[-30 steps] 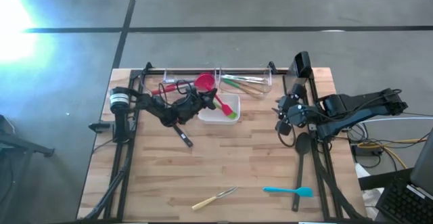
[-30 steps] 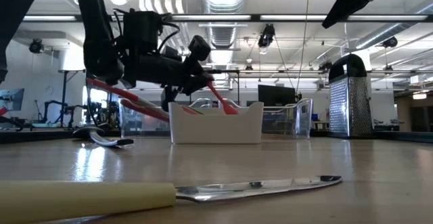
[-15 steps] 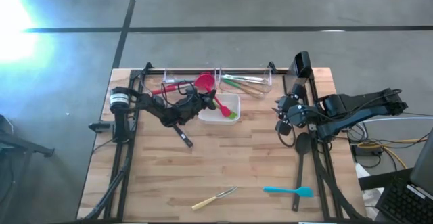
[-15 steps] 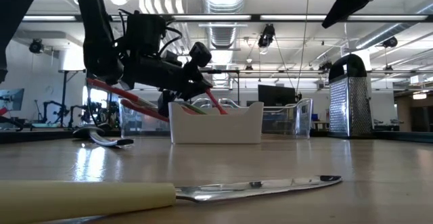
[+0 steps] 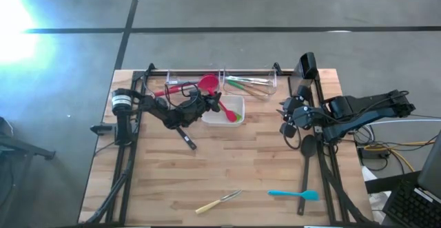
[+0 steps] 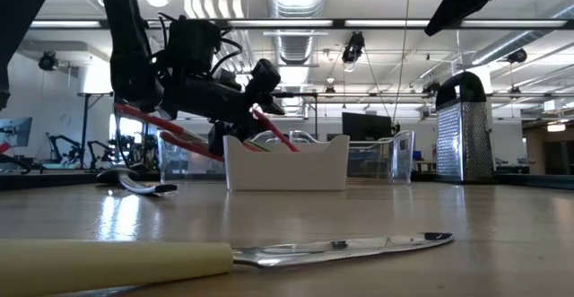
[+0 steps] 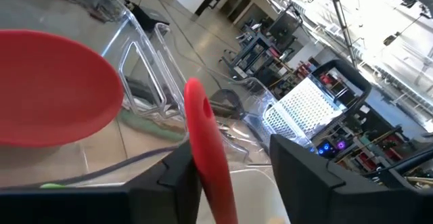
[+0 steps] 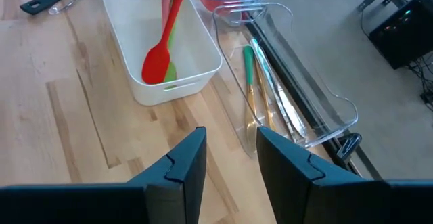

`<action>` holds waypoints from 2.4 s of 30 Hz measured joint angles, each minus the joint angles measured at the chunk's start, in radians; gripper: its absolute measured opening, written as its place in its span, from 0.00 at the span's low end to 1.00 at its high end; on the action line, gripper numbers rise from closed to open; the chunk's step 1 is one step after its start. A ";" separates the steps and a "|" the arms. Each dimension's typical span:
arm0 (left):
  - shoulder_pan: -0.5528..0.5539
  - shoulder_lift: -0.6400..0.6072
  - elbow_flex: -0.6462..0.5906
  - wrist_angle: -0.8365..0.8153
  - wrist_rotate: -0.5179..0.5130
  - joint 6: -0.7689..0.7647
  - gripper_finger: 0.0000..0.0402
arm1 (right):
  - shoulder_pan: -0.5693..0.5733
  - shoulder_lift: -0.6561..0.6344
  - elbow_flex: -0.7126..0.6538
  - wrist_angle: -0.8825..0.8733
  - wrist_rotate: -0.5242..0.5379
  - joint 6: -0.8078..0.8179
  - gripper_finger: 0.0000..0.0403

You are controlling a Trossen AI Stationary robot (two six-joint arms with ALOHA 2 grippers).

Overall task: Pick & Place Kitchen Items
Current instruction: Put the red spatula into the white bin, then put the black slotted serving spoon into the left transparent bin

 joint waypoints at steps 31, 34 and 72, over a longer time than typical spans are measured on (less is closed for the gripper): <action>0.002 -0.377 0.151 -1.125 0.173 0.665 0.44 | 0.000 0.001 0.000 -0.002 -0.008 0.000 0.31; 0.002 -0.409 0.225 -1.322 0.175 0.829 0.44 | 0.000 0.001 0.000 -0.001 -0.008 0.000 0.31; 0.003 -0.617 0.659 -2.600 0.314 0.939 0.44 | 0.001 0.001 -0.003 -0.001 -0.008 0.042 0.30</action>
